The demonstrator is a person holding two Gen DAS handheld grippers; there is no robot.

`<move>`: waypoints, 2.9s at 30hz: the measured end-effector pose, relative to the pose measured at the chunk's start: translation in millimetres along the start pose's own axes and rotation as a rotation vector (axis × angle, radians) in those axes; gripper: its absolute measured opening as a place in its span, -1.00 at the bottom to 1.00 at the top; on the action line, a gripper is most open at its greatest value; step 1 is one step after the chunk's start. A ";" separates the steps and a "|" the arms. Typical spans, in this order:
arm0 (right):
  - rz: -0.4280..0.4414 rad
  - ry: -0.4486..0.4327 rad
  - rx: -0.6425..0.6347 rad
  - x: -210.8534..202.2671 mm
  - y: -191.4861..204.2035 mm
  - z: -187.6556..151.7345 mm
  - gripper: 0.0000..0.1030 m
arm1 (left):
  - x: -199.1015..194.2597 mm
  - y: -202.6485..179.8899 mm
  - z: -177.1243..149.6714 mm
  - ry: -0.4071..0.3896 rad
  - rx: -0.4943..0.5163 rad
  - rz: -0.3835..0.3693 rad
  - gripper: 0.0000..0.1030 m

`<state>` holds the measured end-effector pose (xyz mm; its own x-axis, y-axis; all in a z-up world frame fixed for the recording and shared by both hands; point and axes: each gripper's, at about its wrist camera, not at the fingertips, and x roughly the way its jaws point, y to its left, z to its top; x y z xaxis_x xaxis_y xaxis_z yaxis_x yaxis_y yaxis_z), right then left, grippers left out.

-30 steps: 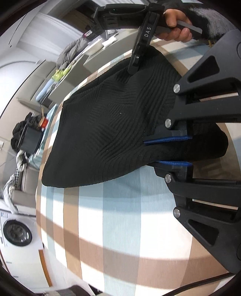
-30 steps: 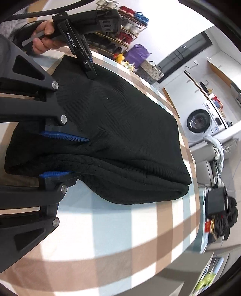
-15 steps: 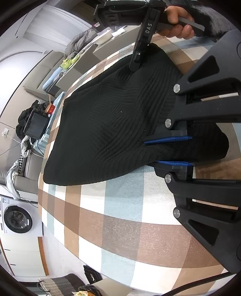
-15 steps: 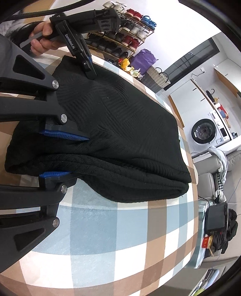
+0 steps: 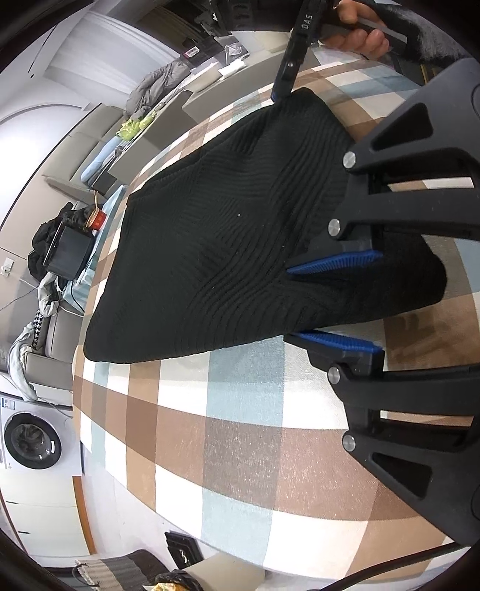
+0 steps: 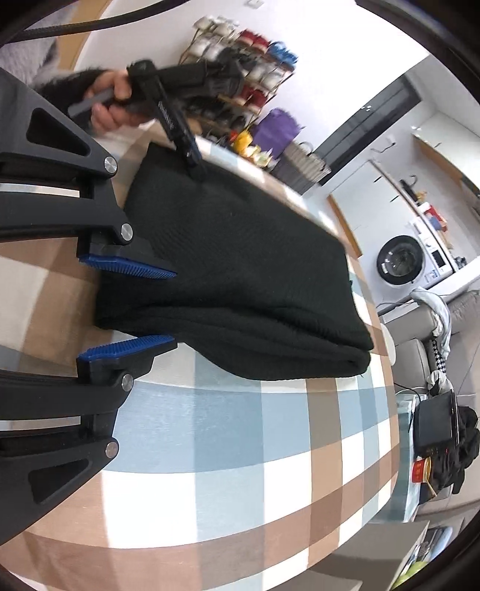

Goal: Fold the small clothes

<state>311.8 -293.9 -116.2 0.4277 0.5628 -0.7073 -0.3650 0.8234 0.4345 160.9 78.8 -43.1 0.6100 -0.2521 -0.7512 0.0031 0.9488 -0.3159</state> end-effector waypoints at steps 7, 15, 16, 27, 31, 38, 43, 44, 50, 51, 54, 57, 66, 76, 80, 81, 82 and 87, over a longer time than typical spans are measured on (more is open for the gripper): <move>0.038 -0.081 -0.062 -11.1 15.2 8.2 -0.29 | -19.0 -5.4 -6.9 -0.029 0.028 0.065 -0.11; 0.043 0.029 0.010 56.0 1.9 27.9 -0.29 | -40.3 -9.6 -17.1 -0.062 0.029 0.050 0.25; 0.046 0.016 0.037 60.1 -1.4 29.9 -0.40 | -40.6 -10.3 -17.7 -0.061 0.031 0.052 0.25; -0.029 -0.063 0.028 54.7 0.6 39.1 -0.83 | -37.0 -35.7 -11.2 -0.064 0.071 0.000 0.25; 0.081 -0.001 0.117 51.7 -14.6 28.0 -0.57 | -36.6 -45.1 -11.0 -0.057 0.097 0.009 0.25; 0.094 0.023 -0.028 20.8 -4.6 -12.3 -0.37 | -32.7 -69.1 -16.3 -0.045 0.173 -0.045 0.25; 0.136 -0.041 -0.063 4.9 11.1 -2.7 -0.80 | -27.9 -91.5 -19.9 -0.028 0.246 -0.060 0.25; 0.140 -0.058 -0.031 -2.6 11.9 1.1 -0.80 | -29.8 -96.4 -21.9 -0.028 0.273 -0.064 0.25; 0.184 -0.122 0.081 -20.9 16.3 22.0 -0.80 | -32.1 -124.2 -33.0 -0.031 0.379 -0.102 0.25; 0.193 -0.124 0.076 -22.7 20.3 23.7 -0.80 | -30.8 -130.1 -33.1 -0.033 0.398 -0.105 0.26; 0.194 -0.125 0.046 -30.7 30.7 21.0 -0.80 | -20.1 -151.5 -32.7 -0.041 0.466 -0.089 0.25; 0.121 -0.091 0.046 -21.8 21.8 14.7 -0.80 | -11.3 -161.2 -34.6 -0.040 0.508 -0.119 -0.50; -0.012 0.009 0.117 -5.0 -27.2 -13.5 -0.32 | 5.6 -152.8 -47.6 0.042 0.464 -0.167 -0.81; -0.111 -0.051 -0.003 22.9 -14.2 57.1 -0.18 | -12.6 -124.0 -29.2 0.010 0.313 -0.161 0.05; -0.027 -0.037 0.027 52.8 -16.4 87.5 -0.18 | -30.1 -98.7 -10.5 -0.074 0.241 -0.126 0.36; -0.030 -0.027 0.036 62.5 -18.3 93.0 -0.18 | -30.0 -91.5 -6.7 -0.075 0.219 -0.110 0.37; -0.053 -0.013 0.047 72.4 -19.7 97.7 -0.18 | -28.6 -83.4 -3.0 -0.070 0.191 -0.088 0.37; -0.113 -0.018 -0.015 84.5 -17.0 107.4 -0.18 | -19.8 -43.9 3.0 -0.048 0.101 -0.055 0.37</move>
<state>443.0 -252.6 -123.5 0.4814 0.4682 -0.7409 -0.3263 0.8803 0.3443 151.1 42.8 -12.7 0.6438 -0.2970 -0.7052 0.1160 0.9488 -0.2937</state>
